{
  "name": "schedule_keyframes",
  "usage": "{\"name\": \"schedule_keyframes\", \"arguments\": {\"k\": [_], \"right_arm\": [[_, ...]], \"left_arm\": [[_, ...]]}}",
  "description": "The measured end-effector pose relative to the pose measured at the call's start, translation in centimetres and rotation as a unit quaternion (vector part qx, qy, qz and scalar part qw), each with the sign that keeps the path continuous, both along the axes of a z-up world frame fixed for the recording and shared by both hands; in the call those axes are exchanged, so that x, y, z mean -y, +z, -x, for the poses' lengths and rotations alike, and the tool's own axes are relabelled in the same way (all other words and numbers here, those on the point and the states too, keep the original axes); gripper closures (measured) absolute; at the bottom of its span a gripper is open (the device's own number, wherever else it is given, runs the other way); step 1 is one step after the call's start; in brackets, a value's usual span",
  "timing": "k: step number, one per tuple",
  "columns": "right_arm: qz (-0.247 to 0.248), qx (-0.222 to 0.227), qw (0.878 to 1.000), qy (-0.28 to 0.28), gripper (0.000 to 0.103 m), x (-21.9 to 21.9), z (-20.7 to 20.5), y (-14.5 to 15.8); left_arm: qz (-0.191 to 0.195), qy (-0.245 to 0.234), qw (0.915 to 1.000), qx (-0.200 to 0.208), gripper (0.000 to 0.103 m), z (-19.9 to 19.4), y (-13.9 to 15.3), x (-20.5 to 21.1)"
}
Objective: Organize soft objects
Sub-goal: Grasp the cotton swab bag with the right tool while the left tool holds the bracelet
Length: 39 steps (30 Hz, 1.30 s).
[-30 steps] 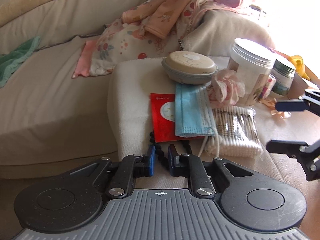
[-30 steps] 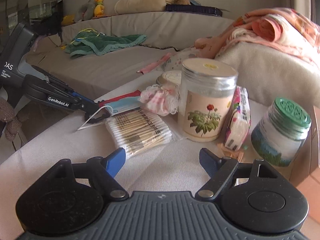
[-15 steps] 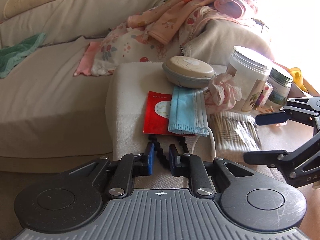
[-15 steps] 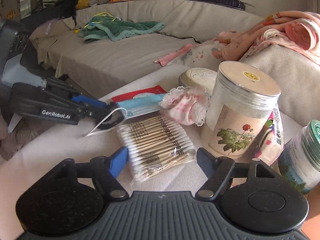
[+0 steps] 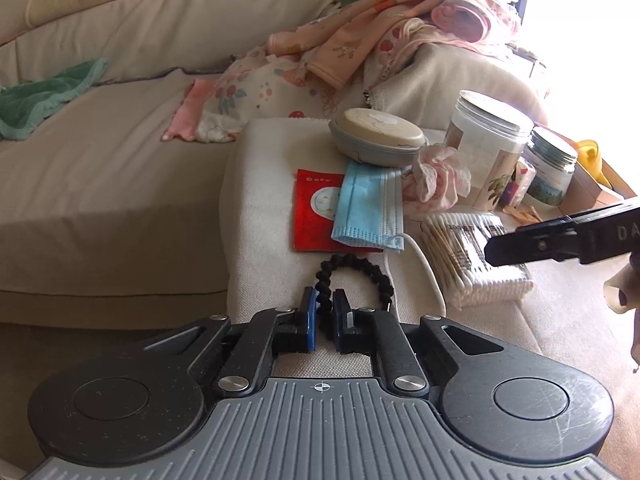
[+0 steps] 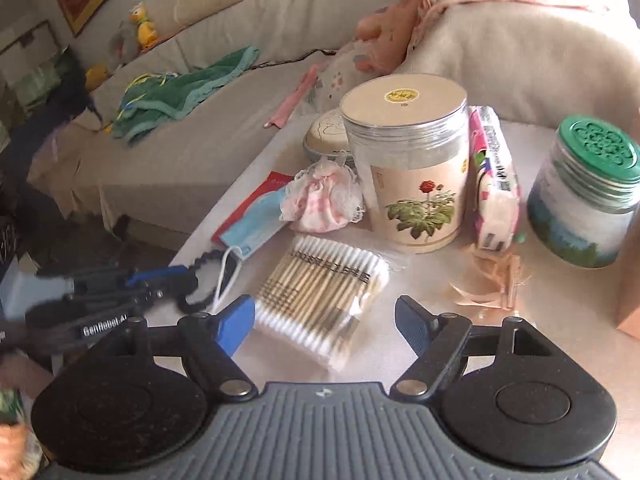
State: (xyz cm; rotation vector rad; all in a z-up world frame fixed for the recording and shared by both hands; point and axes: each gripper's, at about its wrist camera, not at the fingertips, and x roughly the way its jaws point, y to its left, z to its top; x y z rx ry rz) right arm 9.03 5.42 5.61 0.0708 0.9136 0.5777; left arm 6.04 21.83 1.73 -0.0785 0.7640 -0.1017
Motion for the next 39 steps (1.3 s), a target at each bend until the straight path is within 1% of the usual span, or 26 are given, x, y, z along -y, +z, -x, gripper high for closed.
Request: {"name": "schedule_keyframes", "arguments": {"k": [2,4,6,8,10,12,14,16,18,20,22,24,25,26,28,31,33,36,39], "right_arm": [[0.007,0.001,1.0,-0.017,0.025,-1.5,-0.6,0.0],[0.045,0.012,0.998,-0.034,0.025,-3.4,-1.0,-0.3],[0.077,0.019,0.996,-0.034,0.025,-4.7,-1.4,-1.0],[0.079,0.027,0.996,-0.025,0.024,-4.8,-1.2,-1.3],[0.073,0.024,0.997,-0.01,0.024,-4.3,-1.1,-1.6],[0.071,0.027,0.997,0.008,0.026,-3.7,-0.9,-1.5],[0.079,0.039,0.996,0.022,0.031,-4.0,-0.7,-1.2],[0.077,0.038,0.996,0.033,0.031,-4.2,-0.6,-1.0],[0.071,0.019,0.997,0.035,0.03,-4.6,-0.8,-1.1],[0.072,0.012,0.997,0.019,0.026,-5.1,-0.7,-1.4],[0.093,0.031,0.995,0.014,0.025,-6.0,-0.3,-1.7],[0.112,0.049,0.992,0.023,0.025,-6.4,0.4,-1.9],[0.114,0.054,0.992,0.028,0.029,-6.3,0.7,-1.7],[0.113,0.054,0.991,0.036,0.032,-6.0,1.1,-1.4],[0.107,0.052,0.992,0.05,0.033,-5.2,1.8,-0.7],[0.092,0.068,0.992,0.059,0.033,-2.4,4.0,1.0],[0.086,0.079,0.991,0.062,0.033,-0.3,5.4,2.0],[0.084,0.102,0.99,0.056,0.033,3.7,8.4,3.6],[0.085,0.124,0.988,0.03,0.033,7.7,11.1,4.6]], "left_arm": [[-0.007,-0.003,1.0,-0.005,0.091,-0.3,0.0,0.1],[-0.009,-0.002,0.9999,-0.006,0.091,-0.6,0.1,0.3],[-0.011,-0.004,0.9999,-0.008,0.091,-0.8,0.1,0.5],[-0.008,-0.008,0.9999,-0.006,0.091,-0.9,0.0,0.5],[0.005,-0.007,1.0,-0.004,0.091,-1.0,0.0,0.2],[0.014,-0.005,0.9999,0.0,0.091,-1.1,-0.1,0.0],[0.005,-0.008,0.9999,0.01,0.091,-0.9,-0.3,0.2],[-0.011,-0.007,0.9997,0.019,0.091,-0.5,-0.4,0.8],[-0.03,-0.009,0.9993,0.022,0.091,-0.3,-0.3,1.5],[-0.033,-0.01,0.9991,0.022,0.091,-0.2,-0.2,1.7],[-0.026,-0.006,0.9994,0.021,0.091,-0.1,-0.2,1.5],[-0.019,-0.004,0.9996,0.021,0.092,0.0,-0.2,1.4],[-0.017,-0.004,0.9996,0.024,0.092,0.2,-0.3,1.3],[-0.018,-0.005,0.9994,0.029,0.092,0.5,-0.3,1.3],[-0.023,-0.011,0.9991,0.034,0.093,1.1,-0.3,1.5],[-0.014,-0.03,0.999,0.03,0.093,2.8,0.2,2.2],[-0.015,-0.047,0.9982,0.034,0.093,4.2,0.8,3.1],[-0.011,-0.085,0.9955,0.041,0.093,6.9,2.3,5.3],[-0.005,-0.127,0.9907,0.048,0.093,9.2,3.8,8.1]]}}
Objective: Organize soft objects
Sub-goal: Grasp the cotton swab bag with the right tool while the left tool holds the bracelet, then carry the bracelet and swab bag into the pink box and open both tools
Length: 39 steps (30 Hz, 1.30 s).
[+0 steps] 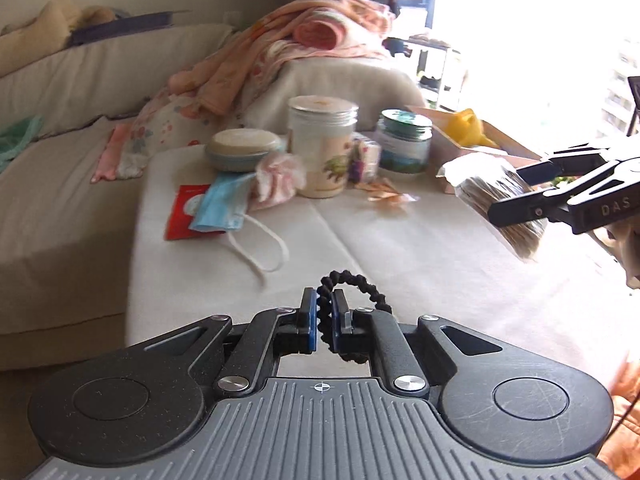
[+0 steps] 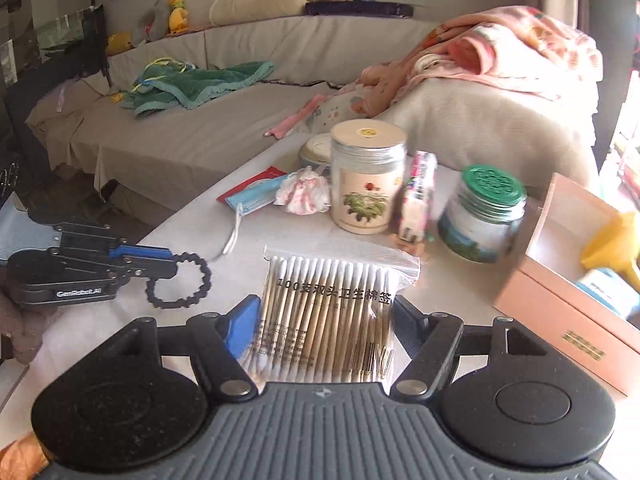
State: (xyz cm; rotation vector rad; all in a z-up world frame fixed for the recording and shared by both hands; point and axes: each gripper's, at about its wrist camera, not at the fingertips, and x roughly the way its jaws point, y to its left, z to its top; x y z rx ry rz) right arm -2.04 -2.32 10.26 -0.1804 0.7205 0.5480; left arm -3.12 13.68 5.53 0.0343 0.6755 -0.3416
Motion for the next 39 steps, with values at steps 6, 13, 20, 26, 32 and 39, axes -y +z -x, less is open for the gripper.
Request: {"name": "schedule_keyframes", "arguments": {"k": [6,13,20,26,32,39], "right_arm": [[-0.021,0.068,0.995,-0.069,0.033,9.1,5.9,3.2],[-0.034,0.178,0.974,-0.135,0.032,16.5,10.6,8.5],[-0.05,0.218,0.96,-0.165,0.032,20.2,8.6,11.5],[-0.042,0.196,0.96,-0.196,0.032,22.4,1.4,11.2],[-0.046,0.114,0.968,-0.22,0.032,23.4,-6.3,8.1],[-0.04,0.077,0.978,-0.192,0.032,19.7,-13.9,7.4]], "left_arm": [[-0.006,-0.104,0.993,0.056,0.093,3.0,5.4,7.8],[0.001,-0.195,0.9737,0.117,0.093,0.4,10.9,16.4],[0.057,-0.175,0.9787,0.09,0.093,-9.1,10.5,22.3],[0.105,-0.143,0.9839,0.023,0.093,-19.8,5.8,27.0],[0.136,-0.101,0.9853,-0.024,0.089,-24.2,0.9,24.8],[0.121,-0.139,0.9828,-0.003,0.089,-18.2,1.4,19.4]]}}
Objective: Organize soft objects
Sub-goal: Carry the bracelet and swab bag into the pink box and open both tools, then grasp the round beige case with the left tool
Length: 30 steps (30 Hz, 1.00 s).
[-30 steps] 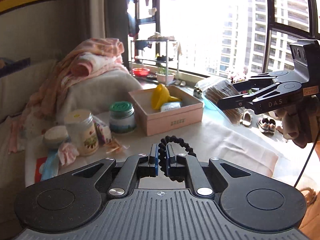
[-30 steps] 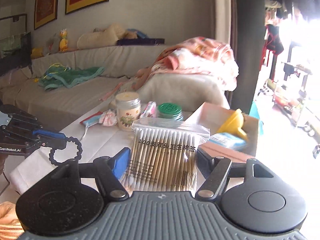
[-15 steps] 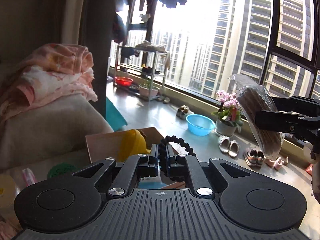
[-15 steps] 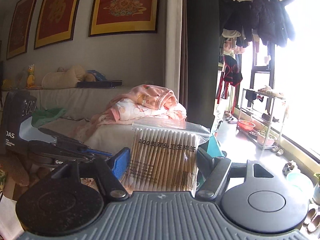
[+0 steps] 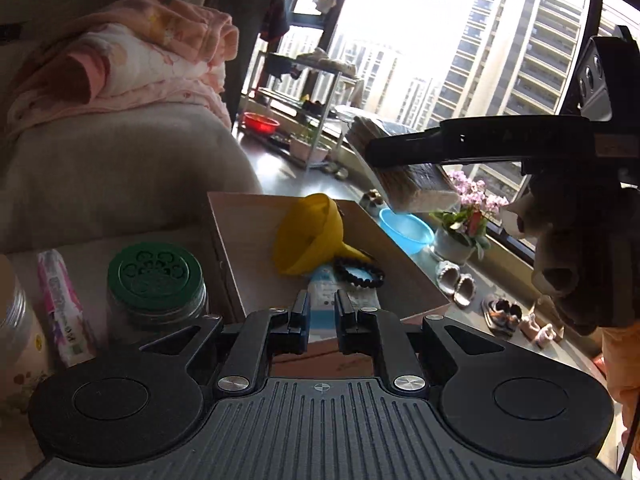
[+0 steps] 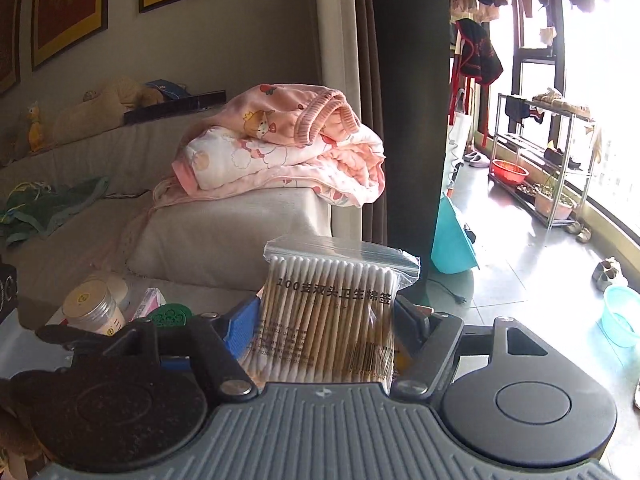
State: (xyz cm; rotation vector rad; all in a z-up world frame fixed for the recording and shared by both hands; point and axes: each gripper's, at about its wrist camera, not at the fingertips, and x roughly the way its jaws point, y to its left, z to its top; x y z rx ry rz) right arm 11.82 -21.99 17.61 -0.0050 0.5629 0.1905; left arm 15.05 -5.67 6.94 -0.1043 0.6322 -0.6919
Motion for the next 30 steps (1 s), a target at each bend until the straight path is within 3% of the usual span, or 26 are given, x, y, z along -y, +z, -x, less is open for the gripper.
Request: {"name": "schedule_keyframes", "arguments": {"k": [7,12,17,20,25,27,30], "right_arm": [[0.041,-0.067,0.997,-0.008,0.029,-5.4,-7.8,-2.4],[0.027,-0.065,0.997,-0.026,0.029,-6.0,-6.0,-2.0],[0.051,-0.028,0.998,0.013,0.029,-10.0,-2.2,-0.2],[0.046,-0.003,0.998,0.049,0.029,-13.2,-0.3,0.3],[0.028,0.01,0.992,0.12,0.027,-18.8,2.4,-1.3],[0.034,0.003,0.988,0.153,0.027,-21.1,3.3,-2.7],[0.052,-0.012,0.98,0.193,0.027,-24.0,4.6,-5.2]], "left_arm": [[-0.023,-0.013,0.9992,-0.03,0.089,3.4,-1.4,-4.0],[-0.029,0.013,0.9981,-0.053,0.089,5.0,-2.9,-7.5],[-0.018,0.078,0.9965,-0.027,0.089,6.3,-1.6,-12.1],[-0.016,0.153,0.9881,0.0,0.089,6.8,-0.5,-16.2],[-0.002,0.272,0.9623,0.0,0.089,6.6,0.1,-24.0],[0.012,0.297,0.9546,-0.017,0.089,6.0,-0.1,-26.7],[0.038,0.307,0.9498,-0.049,0.089,4.9,-0.9,-29.3]]}}
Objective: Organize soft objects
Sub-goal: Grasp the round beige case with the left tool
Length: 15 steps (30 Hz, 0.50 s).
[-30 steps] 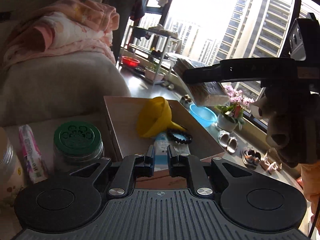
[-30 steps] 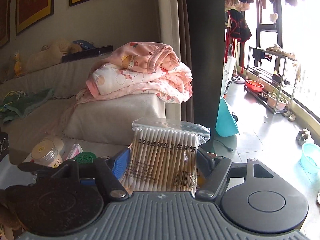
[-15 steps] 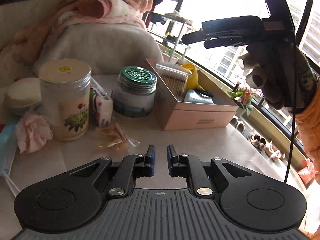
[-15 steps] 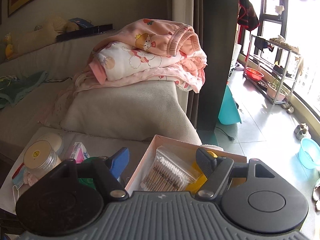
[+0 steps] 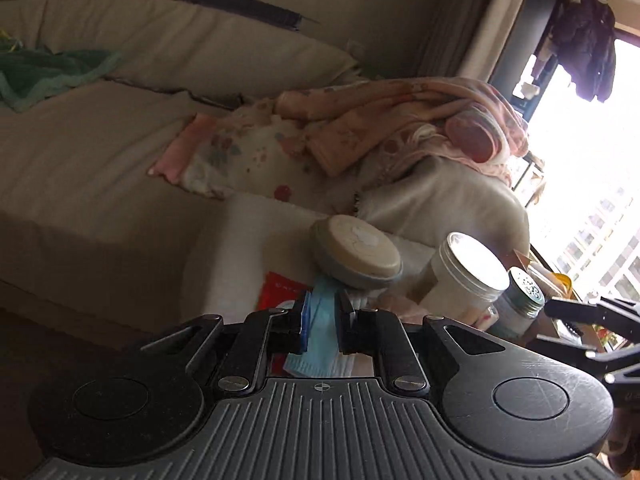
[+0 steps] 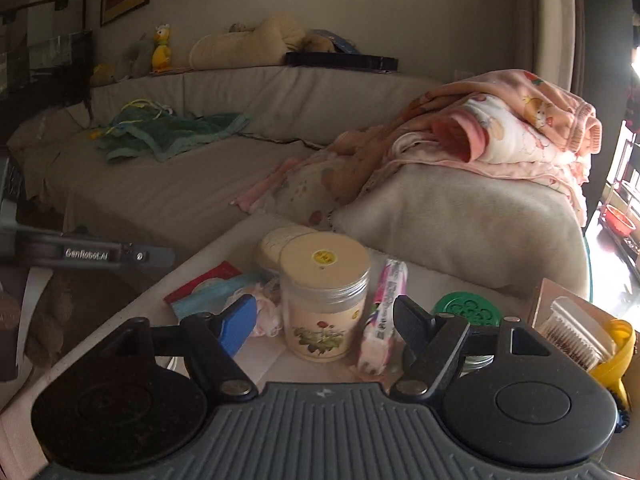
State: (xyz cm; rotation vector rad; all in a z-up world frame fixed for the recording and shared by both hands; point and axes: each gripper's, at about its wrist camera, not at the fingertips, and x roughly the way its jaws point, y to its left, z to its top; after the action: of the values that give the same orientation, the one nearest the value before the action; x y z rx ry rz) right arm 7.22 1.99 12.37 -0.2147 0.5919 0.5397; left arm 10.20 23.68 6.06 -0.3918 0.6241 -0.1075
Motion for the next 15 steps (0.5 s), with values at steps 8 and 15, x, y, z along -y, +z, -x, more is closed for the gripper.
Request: {"name": "schedule_keyframes", "arguments": {"k": [8,15], "right_arm": [[0.011,-0.054,0.998,0.033,0.027,-3.7,1.0,-4.4],[0.018,-0.055,0.997,0.049,0.027,-5.4,0.8,-6.7]], "left_arm": [[0.021,0.004,0.9987,-0.047,0.089,-4.1,-2.8,-1.7],[-0.013,-0.02,0.9962,-0.084,0.089,-5.6,-4.7,-1.1]]}}
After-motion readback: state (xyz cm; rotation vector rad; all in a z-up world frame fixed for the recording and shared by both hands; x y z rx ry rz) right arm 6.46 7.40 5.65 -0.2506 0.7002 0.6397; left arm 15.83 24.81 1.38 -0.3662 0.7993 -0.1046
